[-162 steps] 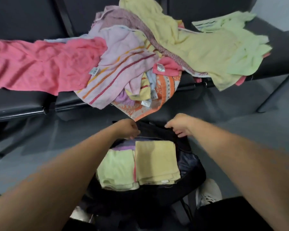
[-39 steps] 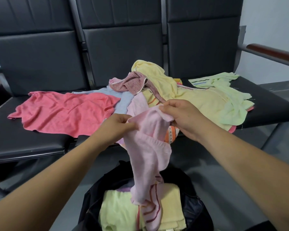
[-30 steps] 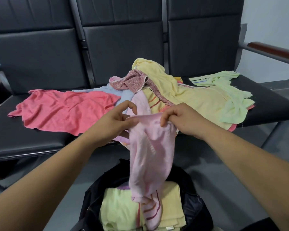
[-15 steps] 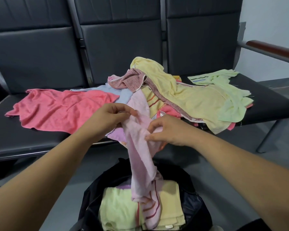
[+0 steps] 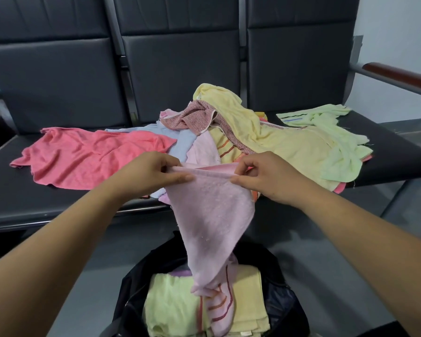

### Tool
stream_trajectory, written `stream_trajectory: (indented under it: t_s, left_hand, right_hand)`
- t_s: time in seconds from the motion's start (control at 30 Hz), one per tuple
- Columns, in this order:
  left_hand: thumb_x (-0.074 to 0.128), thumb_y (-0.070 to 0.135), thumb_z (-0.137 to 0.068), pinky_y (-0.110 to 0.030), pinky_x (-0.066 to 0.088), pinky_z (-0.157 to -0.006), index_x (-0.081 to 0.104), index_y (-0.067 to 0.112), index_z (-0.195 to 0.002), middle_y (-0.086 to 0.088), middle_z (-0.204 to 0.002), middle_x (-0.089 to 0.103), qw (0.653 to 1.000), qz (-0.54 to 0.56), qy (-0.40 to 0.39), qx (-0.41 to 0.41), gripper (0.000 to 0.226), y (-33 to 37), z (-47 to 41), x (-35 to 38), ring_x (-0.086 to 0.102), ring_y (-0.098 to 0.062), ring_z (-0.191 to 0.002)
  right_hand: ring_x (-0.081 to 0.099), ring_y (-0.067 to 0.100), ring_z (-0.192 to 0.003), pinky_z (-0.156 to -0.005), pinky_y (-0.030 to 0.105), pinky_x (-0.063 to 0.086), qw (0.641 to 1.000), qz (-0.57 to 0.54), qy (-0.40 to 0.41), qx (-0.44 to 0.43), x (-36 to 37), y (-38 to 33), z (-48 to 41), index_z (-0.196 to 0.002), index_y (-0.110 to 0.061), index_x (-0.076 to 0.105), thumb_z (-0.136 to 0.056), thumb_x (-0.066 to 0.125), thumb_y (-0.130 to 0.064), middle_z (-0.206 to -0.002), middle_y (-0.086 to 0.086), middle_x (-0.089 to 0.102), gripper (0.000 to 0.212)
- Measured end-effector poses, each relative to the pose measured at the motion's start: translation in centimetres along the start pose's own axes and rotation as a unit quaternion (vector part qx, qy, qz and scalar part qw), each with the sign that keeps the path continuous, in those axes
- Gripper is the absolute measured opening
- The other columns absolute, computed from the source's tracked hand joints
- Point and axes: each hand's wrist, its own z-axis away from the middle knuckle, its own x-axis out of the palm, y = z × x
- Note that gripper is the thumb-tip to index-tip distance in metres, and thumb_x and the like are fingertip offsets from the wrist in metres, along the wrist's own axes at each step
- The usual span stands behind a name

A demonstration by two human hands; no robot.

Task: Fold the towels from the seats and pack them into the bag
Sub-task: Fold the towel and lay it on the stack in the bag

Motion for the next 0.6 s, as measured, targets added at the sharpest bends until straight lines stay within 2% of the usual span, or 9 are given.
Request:
stream_trajectory:
  t_s: [0.07,0.17,0.23,0.3,0.33,0.43,0.5,0.53,0.6]
  left_hand:
    - [0.07,0.057,-0.082,-0.022,0.029,-0.05,0.07,0.006,-0.083,0.004,-0.057,0.041,0.999,-0.027,0.018,-0.01,0.051,0.3,-0.1,0.4,0.038,-0.006,-0.051]
    - [0.069,0.042,-0.091,-0.021,0.046,-0.052,0.069,0.021,-0.08,0.005,-0.058,0.06,0.999,-0.046,0.028,0.006,0.025,0.7,0.1,0.6,0.058,-0.004,-0.053]
    - [0.069,0.04,-0.092,-0.033,0.056,-0.07,0.071,0.02,-0.087,0.003,-0.078,0.07,0.999,-0.029,0.028,0.019,0.02,0.4,0.1,0.5,0.066,-0.008,-0.072]
    - [0.07,0.036,-0.09,-0.023,0.053,-0.087,0.074,0.017,-0.097,0.007,-0.105,0.07,0.998,0.011,0.027,0.058,0.02,0.3,0.3,0.1,0.064,-0.004,-0.098]
    - [0.071,0.032,-0.09,-0.017,0.05,-0.089,0.074,0.017,-0.099,0.01,-0.11,0.07,0.996,0.051,0.028,0.073,0.018,0.4,0.4,0.0,0.062,-0.001,-0.104]
    - [0.068,0.02,-0.093,-0.011,0.047,-0.075,0.074,0.006,-0.093,0.007,-0.084,0.069,0.979,0.188,0.026,0.075,0.016,1.0,0.9,-0.2,0.061,0.0,-0.078]
    - [0.062,0.012,-0.095,-0.011,0.046,-0.069,0.073,0.001,-0.095,0.005,-0.077,0.066,0.964,0.258,0.017,0.061,0.015,1.1,0.8,0.0,0.058,-0.001,-0.072]
    - [0.061,0.01,-0.095,-0.013,0.049,-0.068,0.073,0.004,-0.096,0.005,-0.078,0.067,0.955,0.29,0.009,0.056,0.014,1.1,0.8,0.1,0.059,-0.002,-0.072]
    - [0.06,0.013,-0.091,-0.016,0.052,-0.066,0.077,0.014,-0.089,0.003,-0.078,0.07,0.938,0.342,-0.007,0.049,0.017,1.1,0.7,0.2,0.063,-0.006,-0.072]
  right_hand:
    - [0.054,-0.005,-0.057,-0.057,0.01,0.038,1.0,0.008,0.006,-0.008,0.2,0.0,0.1,-0.078,-0.018,0.066,-0.092,0.073,-0.021,-0.057,-0.031,0.058,0.016]
    - [0.053,-0.002,-0.058,-0.057,0.013,0.037,0.999,0.024,0.028,-0.019,0.6,0.0,0.0,-0.084,-0.016,0.062,-0.097,0.066,-0.025,-0.061,-0.028,0.059,0.017]
    - [0.051,0.001,-0.062,-0.062,0.02,0.039,0.998,-0.017,0.062,-0.004,0.7,0.0,-0.2,-0.088,-0.012,0.063,-0.1,0.061,-0.026,-0.068,-0.017,0.06,0.019]
    - [0.05,0.007,-0.068,-0.068,0.027,0.04,0.993,-0.075,0.082,0.027,0.6,0.1,-0.4,-0.09,-0.007,0.064,-0.103,0.056,-0.026,-0.076,-0.007,0.059,0.025]
    - [0.05,0.009,-0.071,-0.07,0.028,0.04,0.989,-0.115,0.079,0.043,0.7,-0.1,-0.3,-0.089,-0.004,0.064,-0.104,0.054,-0.026,-0.077,-0.001,0.059,0.029]
    - [0.061,0.019,-0.08,-0.079,0.036,0.049,0.954,-0.281,0.019,0.102,0.8,-0.3,-0.2,-0.096,0.002,0.068,-0.104,0.053,-0.035,-0.089,0.012,0.071,0.041]
    - [0.066,0.027,-0.092,-0.089,0.038,0.051,0.931,-0.34,-0.032,0.126,0.5,-0.5,0.0,-0.109,0.009,0.067,-0.09,0.062,-0.049,-0.108,0.024,0.072,0.061]
    - [0.065,0.027,-0.093,-0.089,0.037,0.051,0.928,-0.347,-0.064,0.12,0.3,-0.5,0.0,-0.107,0.009,0.068,-0.08,0.067,-0.051,-0.108,0.024,0.072,0.066]
    - [0.064,0.018,-0.083,-0.078,0.027,0.053,0.93,-0.339,-0.115,0.088,0.0,-0.2,0.0,-0.086,-0.002,0.074,-0.068,0.077,-0.041,-0.089,0.011,0.071,0.043]
